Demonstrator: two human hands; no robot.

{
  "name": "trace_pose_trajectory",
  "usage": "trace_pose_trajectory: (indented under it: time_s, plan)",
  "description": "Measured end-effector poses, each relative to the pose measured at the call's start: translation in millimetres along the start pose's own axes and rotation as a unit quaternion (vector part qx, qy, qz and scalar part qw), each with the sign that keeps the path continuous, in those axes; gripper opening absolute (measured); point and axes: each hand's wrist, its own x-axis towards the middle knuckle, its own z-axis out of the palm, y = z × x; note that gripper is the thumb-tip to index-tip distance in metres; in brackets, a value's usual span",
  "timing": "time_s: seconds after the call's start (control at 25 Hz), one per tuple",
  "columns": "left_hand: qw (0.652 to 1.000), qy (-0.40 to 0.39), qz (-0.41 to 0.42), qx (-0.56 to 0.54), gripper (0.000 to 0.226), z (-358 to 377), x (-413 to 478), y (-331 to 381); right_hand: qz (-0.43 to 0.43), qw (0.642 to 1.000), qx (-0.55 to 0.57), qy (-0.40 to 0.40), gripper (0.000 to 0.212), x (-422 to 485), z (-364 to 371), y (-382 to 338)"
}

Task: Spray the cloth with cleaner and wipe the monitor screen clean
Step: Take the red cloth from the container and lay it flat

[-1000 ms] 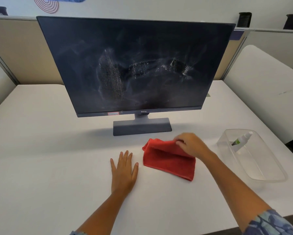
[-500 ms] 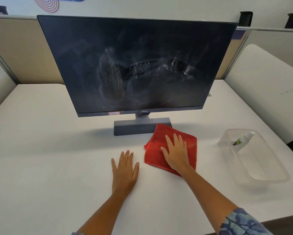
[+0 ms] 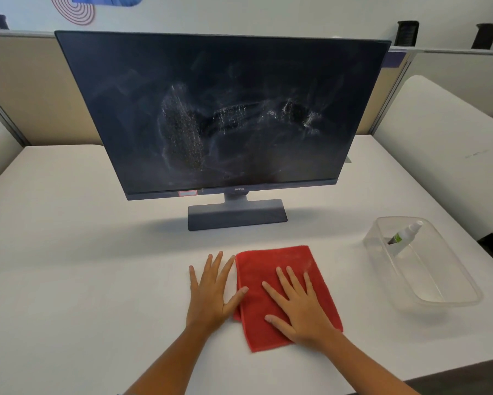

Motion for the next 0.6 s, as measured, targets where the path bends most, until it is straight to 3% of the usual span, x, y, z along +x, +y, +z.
trace_pose_trajectory:
  time_s: [0.2,0.36,0.52,0.6]
  plan:
    - [0.989,-0.056,0.118,0.068,0.074,4.8,2.2,-1.1,0.042,0.998,0.025,0.038,0.060,8.3,-3.6,-12.4]
    - [0.990,-0.066,0.087,0.094,0.077,9.3,2.9,-3.8,0.040,0.999,0.006,0.032,0.058,26.1,-1.5,-24.1]
    - [0.989,-0.068,0.074,0.109,0.079,12.1,3.5,-4.5,0.134,0.990,0.023,0.025,0.065,20.7,-7.2,5.2]
    - [0.992,-0.057,0.070,0.089,0.079,12.5,3.8,-5.1,0.149,0.981,0.076,0.100,0.062,19.6,-29.8,24.2]
